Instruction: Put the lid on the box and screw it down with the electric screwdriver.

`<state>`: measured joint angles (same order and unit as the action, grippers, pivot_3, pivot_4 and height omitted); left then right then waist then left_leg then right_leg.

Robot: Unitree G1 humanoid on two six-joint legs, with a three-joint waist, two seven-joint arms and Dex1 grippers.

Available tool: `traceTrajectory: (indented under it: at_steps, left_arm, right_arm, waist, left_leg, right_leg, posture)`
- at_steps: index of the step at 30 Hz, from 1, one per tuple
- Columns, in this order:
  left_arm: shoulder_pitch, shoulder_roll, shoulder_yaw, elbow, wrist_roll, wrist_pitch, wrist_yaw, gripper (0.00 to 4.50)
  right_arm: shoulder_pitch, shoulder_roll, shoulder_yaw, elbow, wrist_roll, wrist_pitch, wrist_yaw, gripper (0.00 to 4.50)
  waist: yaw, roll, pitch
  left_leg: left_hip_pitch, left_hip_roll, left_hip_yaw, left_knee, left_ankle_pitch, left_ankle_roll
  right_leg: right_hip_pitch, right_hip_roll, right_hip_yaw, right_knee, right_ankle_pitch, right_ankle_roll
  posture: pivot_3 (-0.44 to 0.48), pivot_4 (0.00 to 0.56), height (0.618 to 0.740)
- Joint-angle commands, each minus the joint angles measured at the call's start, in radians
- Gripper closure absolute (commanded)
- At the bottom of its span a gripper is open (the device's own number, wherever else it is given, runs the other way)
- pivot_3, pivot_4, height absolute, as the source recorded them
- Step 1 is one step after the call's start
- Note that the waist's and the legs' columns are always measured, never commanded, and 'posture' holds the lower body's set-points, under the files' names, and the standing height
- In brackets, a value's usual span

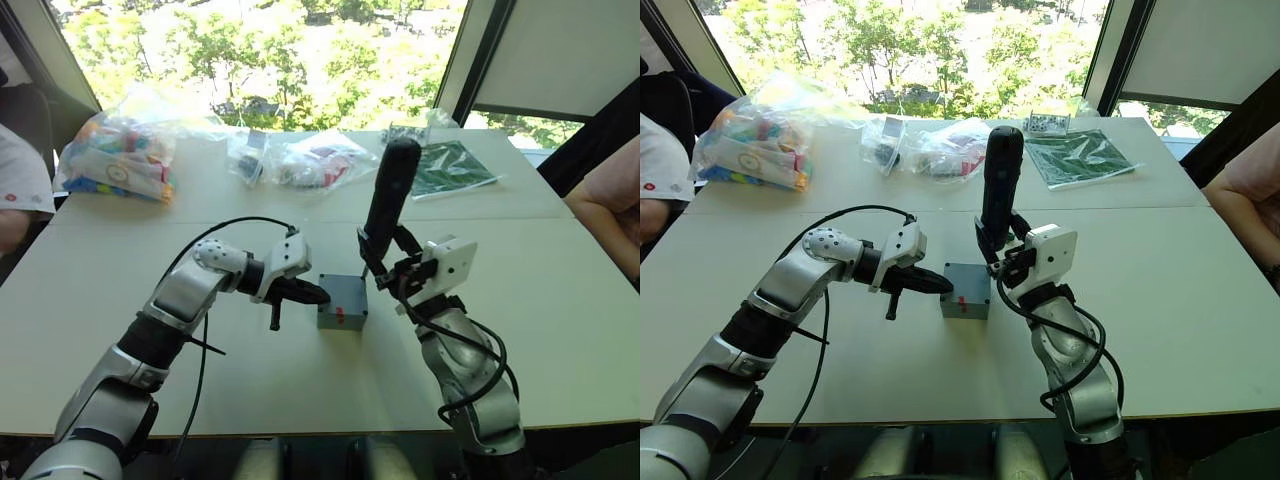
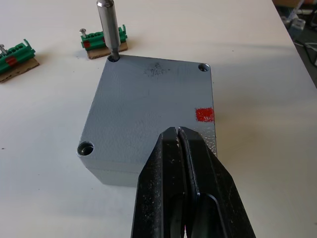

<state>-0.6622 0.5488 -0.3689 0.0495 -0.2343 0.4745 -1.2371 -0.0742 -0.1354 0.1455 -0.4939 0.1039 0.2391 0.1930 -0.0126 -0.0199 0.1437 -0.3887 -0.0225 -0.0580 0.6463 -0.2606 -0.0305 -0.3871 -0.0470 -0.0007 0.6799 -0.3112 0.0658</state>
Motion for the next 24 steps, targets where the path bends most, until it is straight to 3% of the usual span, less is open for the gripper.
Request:
traceTrajectory:
  at_steps: [1, 12, 16, 19, 24]
  left_arm:
    - [0.018, 0.01, -0.014, 0.003, 0.021, 0.007, -0.004, 4.5]
    - [0.016, -0.009, -0.02, 0.019, 0.028, 0.001, 0.002, 4.5]
    - [0.025, -0.008, -0.018, 0.03, 0.031, -0.011, 0.002, 4.5]
    - [0.03, -0.016, -0.002, 0.041, 0.024, -0.021, 0.009, 4.5]
    - [0.026, -0.056, 0.074, 0.029, -0.062, 0.056, 0.024, 4.5]
  right_arm:
    - [0.053, -0.01, 0.01, 0.069, -0.001, 0.083, 0.006, 2.59]
    - [0.023, -0.027, -0.023, 0.004, 0.014, 0.102, 0.02, 2.59]
    - [-0.165, -0.094, -0.128, -0.191, 0.13, 0.295, 0.041, 2.59]
    - [-0.367, -0.117, -0.281, -0.267, 0.324, 0.429, 0.019, 2.59]
    - [-0.623, -0.211, -0.464, -0.202, 0.487, 0.753, -0.07, 2.59]
  waist:
    - [0.0, 0.0, -0.001]
    - [0.001, 0.0, -0.001]
    - [0.003, 0.004, 0.002]
    - [0.003, 0.012, 0.008]
    - [0.0, 0.015, 0.011]
  left_leg:
    - [0.0, 0.0, 0.0, 0.0, 0.0, 0.0]
    - [0.0, 0.0, 0.0, 0.0, 0.0, 0.001]
    - [-0.001, 0.0, 0.0, 0.0, 0.0, 0.001]
    - [-0.003, 0.0, 0.0, 0.0, 0.0, 0.001]
    - [-0.004, 0.0, -0.001, -0.001, -0.001, 0.002]
  right_leg:
    - [0.0, 0.0, 0.0, 0.0, 0.0, 0.0]
    - [0.0, 0.0, 0.0, -0.001, 0.0, 0.0]
    - [-0.001, -0.001, 0.0, -0.001, 0.0, 0.0]
    - [-0.003, -0.001, 0.0, -0.001, 0.0, 0.0]
    - [-0.004, -0.001, -0.001, -0.002, 0.0, 0.0]
  posture:
    - [0.0, 0.15, 0.74]
    - [0.0, 0.15, 0.74]
    - [0.0, 0.15, 0.74]
    - [0.0, 0.15, 0.74]
    - [0.0, 0.15, 0.74]
